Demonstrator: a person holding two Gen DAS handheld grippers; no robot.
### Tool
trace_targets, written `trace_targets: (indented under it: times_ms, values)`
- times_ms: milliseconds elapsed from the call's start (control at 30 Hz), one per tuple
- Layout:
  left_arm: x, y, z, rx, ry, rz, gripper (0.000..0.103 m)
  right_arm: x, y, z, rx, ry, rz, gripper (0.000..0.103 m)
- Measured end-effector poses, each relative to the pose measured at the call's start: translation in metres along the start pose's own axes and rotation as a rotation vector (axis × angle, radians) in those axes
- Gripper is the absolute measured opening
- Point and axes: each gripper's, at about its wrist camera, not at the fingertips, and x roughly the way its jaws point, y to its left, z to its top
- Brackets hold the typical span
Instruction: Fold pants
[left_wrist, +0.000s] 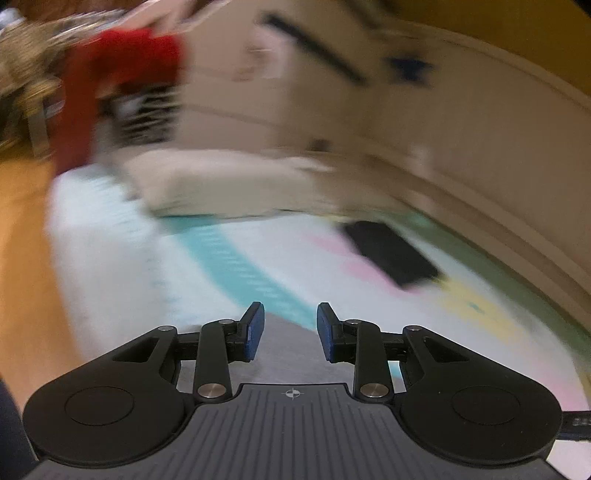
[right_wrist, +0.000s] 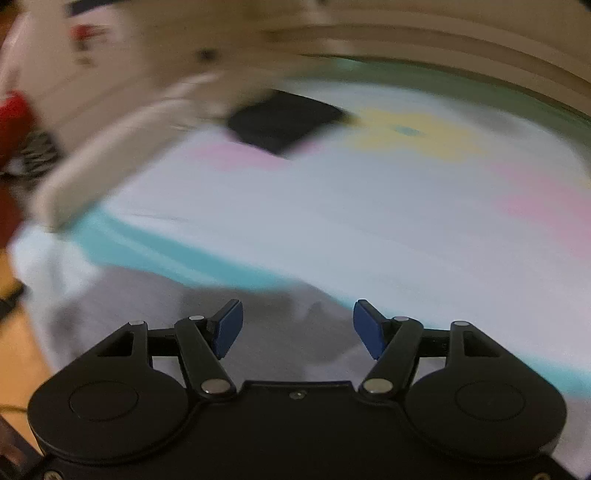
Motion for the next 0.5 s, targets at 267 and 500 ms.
trace_targets:
  times_ms: [267, 500]
  values:
    - [0.020, -0.114, -0.055, 0.277, 0.325, -0.384, 0.030, -0.046, -0.151, -0.059, 0.200, 0.069, -0.315, 0.070]
    - [0.047, -0.176, -0.107, 0.436, 0.455, -0.442, 0.030, -0.047, -0.200, -0.064, 0.203, 0.082, -0.281, 0.062]
